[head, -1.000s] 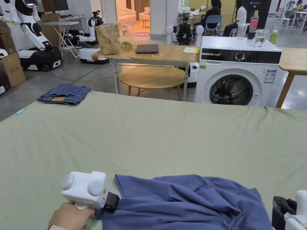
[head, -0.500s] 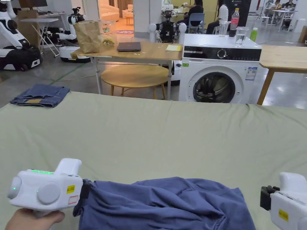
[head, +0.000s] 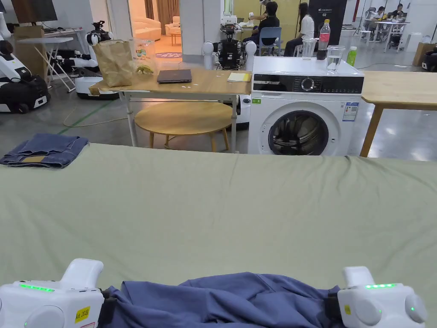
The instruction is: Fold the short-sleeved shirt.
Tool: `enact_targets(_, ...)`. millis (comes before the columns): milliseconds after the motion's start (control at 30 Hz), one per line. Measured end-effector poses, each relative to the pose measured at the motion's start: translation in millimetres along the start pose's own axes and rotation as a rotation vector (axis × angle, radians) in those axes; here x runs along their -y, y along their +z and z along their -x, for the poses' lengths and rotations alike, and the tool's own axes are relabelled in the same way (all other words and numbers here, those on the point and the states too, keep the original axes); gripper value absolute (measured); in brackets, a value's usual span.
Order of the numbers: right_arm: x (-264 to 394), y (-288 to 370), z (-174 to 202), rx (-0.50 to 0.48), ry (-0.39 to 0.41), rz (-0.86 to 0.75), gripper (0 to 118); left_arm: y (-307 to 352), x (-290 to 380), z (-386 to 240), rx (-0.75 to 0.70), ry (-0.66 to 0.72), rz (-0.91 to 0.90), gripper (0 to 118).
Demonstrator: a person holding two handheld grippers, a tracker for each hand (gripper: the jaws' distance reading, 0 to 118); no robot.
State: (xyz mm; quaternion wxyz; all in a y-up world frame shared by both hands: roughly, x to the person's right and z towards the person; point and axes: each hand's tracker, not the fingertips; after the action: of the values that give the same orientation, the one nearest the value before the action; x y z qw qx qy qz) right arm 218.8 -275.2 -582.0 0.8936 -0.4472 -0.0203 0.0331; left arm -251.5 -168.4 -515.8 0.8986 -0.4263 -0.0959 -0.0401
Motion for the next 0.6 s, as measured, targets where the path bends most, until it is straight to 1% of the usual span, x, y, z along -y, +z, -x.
enact_targets(33, 3, 7, 7, 0.051, 0.015, -0.052, 32, -2, 0, 0, 0.0, 0.001, 0.003, 0)
enact_targets(67, 2, 7, 10, 0.016, 0.042, -0.029, 10, -4, 0, -1, 0.001, 0.002, 0.007, 0)
enact_targets(100, 2, 6, 13, -0.002, 0.056, 0.001, 4, -7, -1, -2, 0.001, -0.002, 0.014, 0)
enact_targets(133, 0, 7, 11, 0.003, 0.047, 0.001, 4, -6, -1, -3, -0.006, -0.011, 0.018, 0)
enact_targets(167, -2, 10, 5, -0.029, 0.013, 0.018, 3, -7, -2, -3, -0.029, -0.028, 0.019, 0)
enact_targets(200, -8, 17, -4, -0.081, -0.048, 0.029, 3, -6, -3, -2, -0.043, -0.039, 0.019, 0)
enact_targets(233, -10, 28, -10, -0.082, -0.08, -0.013, 3, -4, -4, 0, -0.053, -0.044, 0.01, 0)
enact_targets(267, -12, 45, -15, -0.05, -0.083, -0.091, 3, -3, -6, 8, -0.055, -0.046, -0.009, 0)
enact_targets(300, -18, 65, -23, -0.045, -0.091, -0.154, 3, 3, -9, 12, -0.03, -0.06, -0.044, 0)
enact_targets(333, -25, 82, -30, -0.051, -0.1, -0.186, 3, 9, -14, 14, -0.045, -0.053, -0.053, 0)
enact_targets(367, -32, 101, -36, -0.043, -0.099, -0.222, 3, 16, -20, 15, -0.073, -0.062, -0.075, 0)
enact_targets(467, -53, 155, -50, 0.014, -0.055, -0.327, 3, 45, -37, 13, -0.134, -0.105, -0.16, 0)
enact_targets(600, -81, 230, -69, 0.078, -0.011, -0.465, 3, 86, -65, 11, -0.172, -0.129, -0.243, 0)
